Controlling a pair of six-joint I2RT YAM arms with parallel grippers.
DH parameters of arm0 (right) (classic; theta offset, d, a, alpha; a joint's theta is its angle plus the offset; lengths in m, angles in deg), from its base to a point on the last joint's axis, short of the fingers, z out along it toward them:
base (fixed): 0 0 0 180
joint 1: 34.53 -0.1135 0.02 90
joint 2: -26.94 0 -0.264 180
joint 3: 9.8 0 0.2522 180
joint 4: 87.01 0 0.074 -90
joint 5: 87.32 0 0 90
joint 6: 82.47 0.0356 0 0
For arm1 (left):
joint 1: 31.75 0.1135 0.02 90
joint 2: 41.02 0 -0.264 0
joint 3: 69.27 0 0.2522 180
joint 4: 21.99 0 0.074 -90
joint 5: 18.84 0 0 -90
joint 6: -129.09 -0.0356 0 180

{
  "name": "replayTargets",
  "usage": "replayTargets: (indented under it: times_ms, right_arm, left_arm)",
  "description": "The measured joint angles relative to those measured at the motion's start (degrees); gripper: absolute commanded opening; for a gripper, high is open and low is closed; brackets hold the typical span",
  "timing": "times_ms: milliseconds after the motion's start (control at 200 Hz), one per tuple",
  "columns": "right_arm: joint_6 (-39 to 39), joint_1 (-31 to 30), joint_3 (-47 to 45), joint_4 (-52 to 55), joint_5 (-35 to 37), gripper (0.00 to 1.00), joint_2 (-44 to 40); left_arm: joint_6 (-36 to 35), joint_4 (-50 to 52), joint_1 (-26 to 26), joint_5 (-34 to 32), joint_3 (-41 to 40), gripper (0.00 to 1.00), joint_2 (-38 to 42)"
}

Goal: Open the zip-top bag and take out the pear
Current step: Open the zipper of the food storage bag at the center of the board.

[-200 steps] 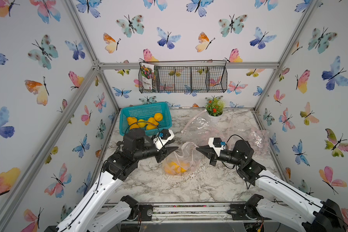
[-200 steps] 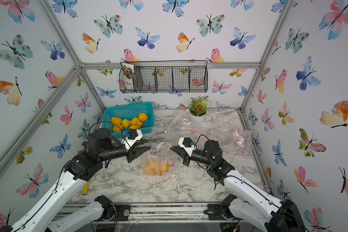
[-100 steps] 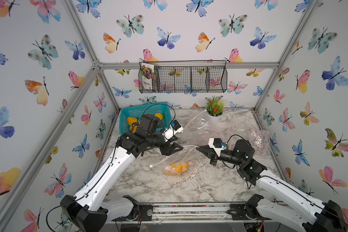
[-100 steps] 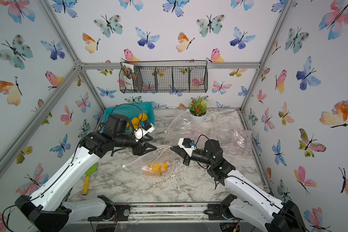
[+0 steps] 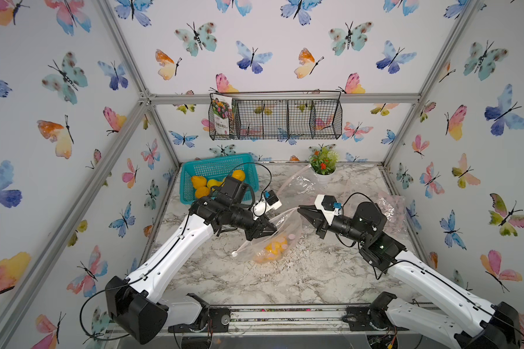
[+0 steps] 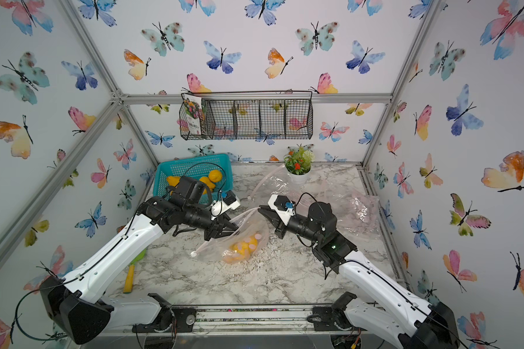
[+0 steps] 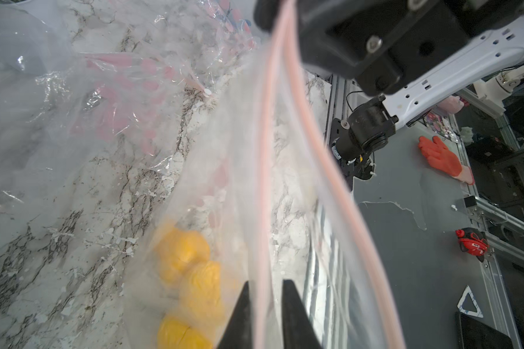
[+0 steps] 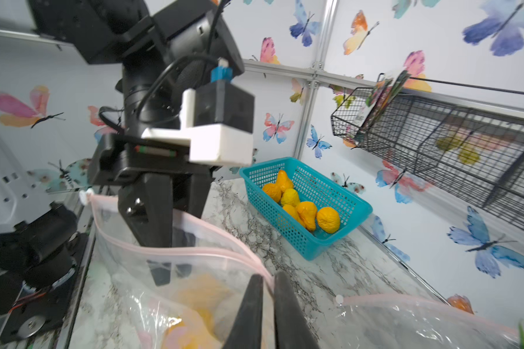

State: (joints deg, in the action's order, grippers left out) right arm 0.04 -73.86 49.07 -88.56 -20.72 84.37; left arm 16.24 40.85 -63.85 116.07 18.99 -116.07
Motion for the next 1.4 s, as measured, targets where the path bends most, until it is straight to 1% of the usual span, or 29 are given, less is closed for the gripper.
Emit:
replayTargets:
  times_ms: [35,80,95,135,185,270,350,405,425,481,566,666,711,841,911,981,1066,1191,1401]
  right_arm:
    - [0.4,0.0,1.2,0.5,1.7,0.25,0.3]
    - [0.8,0.0,2.8,1.4,4.0,0.34,0.9]
    - [1.2,0.0,3.3,1.6,4.8,0.36,1.0]
    - [2.1,0.0,4.9,2.8,7.2,0.45,1.6]
    - [3.0,0.0,7.3,4.5,10.5,0.51,2.3]
    - [7.0,0.0,11.6,8.1,16.7,0.54,3.6]
    - [12.5,0.0,15.8,11.6,22.2,0.56,4.6]
    - [16.4,0.0,18.4,14.2,24.0,0.57,5.0]
    - [17.8,0.0,19.1,14.9,24.3,0.57,5.2]
    - [21.6,0.1,20.7,16.4,24.2,0.58,5.4]
    - [28.2,0.1,21.2,17.3,22.1,0.58,5.8]
    - [36.1,0.1,21.2,18.3,18.7,0.58,7.9]
    - [38.9,0.1,21.2,18.9,16.9,0.59,9.4]
    - [45.9,0.1,20.4,22.3,12.7,0.63,13.4]
    - [49.1,0.1,17.6,23.4,12.1,0.66,13.2]
    - [52.0,0.1,14.0,24.2,11.8,0.69,11.7]
    - [55.0,0.1,11.1,25.5,11.6,0.71,9.7]
    - [57.7,0.1,9.4,27.2,11.6,0.72,7.2]
    - [62.1,0.1,6.3,28.7,12.3,0.76,2.4]
  left_arm:
    - [0.3,0.0,0.0,0.1,0.4,0.0,-0.7]
    - [1.3,-0.7,-0.1,0.2,1.0,0.0,-1.3]
    - [2.0,-1.0,-0.2,0.2,1.3,0.0,-1.6]
    - [4.1,-2.5,-0.2,0.0,1.8,0.0,-1.7]
    - [6.8,-4.7,-0.2,-0.7,2.2,0.0,-1.7]
    - [12.1,-10.0,-0.2,-2.8,3.1,0.0,-1.5]
    - [17.7,-15.6,-0.2,-6.9,3.5,0.0,-0.8]
    - [21.0,-18.1,-0.4,-11.1,4.3,0.0,-0.2]
    - [21.0,-18.3,-0.5,-12.0,4.5,0.0,-0.1]
    - [23.1,-19.8,-1.0,-17.1,5.9,0.0,0.3]
    - [24.3,-21.2,-2.0,-23.5,7.3,0.0,0.9]
    - [26.0,-23.6,-2.9,-26.8,6.0,0.0,1.7]
    - [26.9,-25.1,-3.3,-26.9,4.4,0.0,2.0]
    - [31.9,-32.2,-4.8,-26.5,-5.4,0.0,2.3]
    - [34.8,-35.7,-6.1,-26.2,-10.8,0.0,1.6]
    - [37.2,-38.1,-8.1,-26.0,-13.8,0.0,0.0]
    - [38.8,-39.8,-10.5,-25.6,-14.1,0.0,-2.8]
    - [40.4,-41.6,-13.9,-25.5,-12.6,0.0,-7.1]
    - [41.6,-43.1,-17.3,-26.2,-10.9,0.0,-9.1]
